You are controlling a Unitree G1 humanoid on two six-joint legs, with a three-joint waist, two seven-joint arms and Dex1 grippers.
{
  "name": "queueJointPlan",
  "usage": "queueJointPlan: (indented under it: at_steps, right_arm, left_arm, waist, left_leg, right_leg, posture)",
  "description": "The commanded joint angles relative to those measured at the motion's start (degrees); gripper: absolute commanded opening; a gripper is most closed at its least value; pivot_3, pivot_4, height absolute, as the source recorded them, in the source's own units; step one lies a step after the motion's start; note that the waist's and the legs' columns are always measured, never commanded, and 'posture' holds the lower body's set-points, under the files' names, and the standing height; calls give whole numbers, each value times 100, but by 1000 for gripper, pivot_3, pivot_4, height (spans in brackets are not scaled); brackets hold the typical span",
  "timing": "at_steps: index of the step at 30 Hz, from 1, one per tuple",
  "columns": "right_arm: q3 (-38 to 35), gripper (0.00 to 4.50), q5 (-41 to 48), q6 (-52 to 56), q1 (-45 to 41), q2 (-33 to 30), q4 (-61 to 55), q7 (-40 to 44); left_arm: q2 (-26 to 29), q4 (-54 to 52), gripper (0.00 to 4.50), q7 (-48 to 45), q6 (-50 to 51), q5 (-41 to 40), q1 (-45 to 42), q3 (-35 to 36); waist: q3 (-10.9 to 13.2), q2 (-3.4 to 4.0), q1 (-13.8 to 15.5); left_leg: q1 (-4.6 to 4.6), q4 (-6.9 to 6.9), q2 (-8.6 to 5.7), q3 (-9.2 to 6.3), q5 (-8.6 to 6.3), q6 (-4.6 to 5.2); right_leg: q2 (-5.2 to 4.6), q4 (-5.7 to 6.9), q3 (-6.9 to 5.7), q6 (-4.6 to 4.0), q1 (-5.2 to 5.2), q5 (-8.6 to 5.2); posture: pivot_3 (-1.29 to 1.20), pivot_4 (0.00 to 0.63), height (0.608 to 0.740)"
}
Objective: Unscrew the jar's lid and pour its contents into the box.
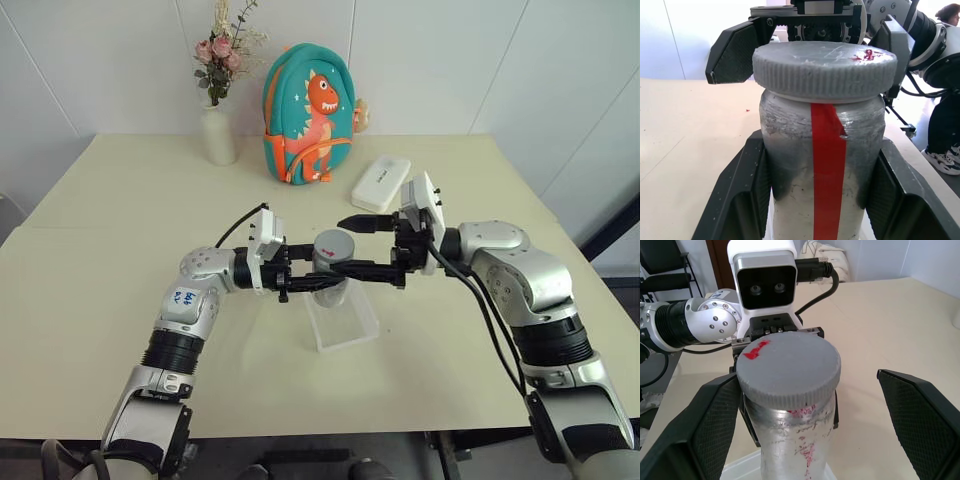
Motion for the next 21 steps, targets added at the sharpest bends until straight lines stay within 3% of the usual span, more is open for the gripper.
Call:
queueJointPlan:
  at_steps: [1, 21]
  right_arm:
    - [-279, 4465, 148, 77, -3, -95, -285, -8]
    - [-173, 4465, 270, 290, 4, 48, -528, 8]
  left_arm:
    - [35, -278, 2046, -80, -75, -77, -40, 67]
    - [-13, -175, 2046, -143, -112, -42, -99, 48]
  waist:
    - [0, 0, 1]
    - [0, 0, 5]
  left_leg:
    - [0, 0, 0, 0, 0, 0]
    - [0, 0, 0, 0, 0, 0]
  right_leg:
    - [0, 0, 0, 0, 0, 0]
    - [0, 0, 0, 0, 0, 0]
  posture:
    - [0, 150, 740]
    - [0, 150, 740]
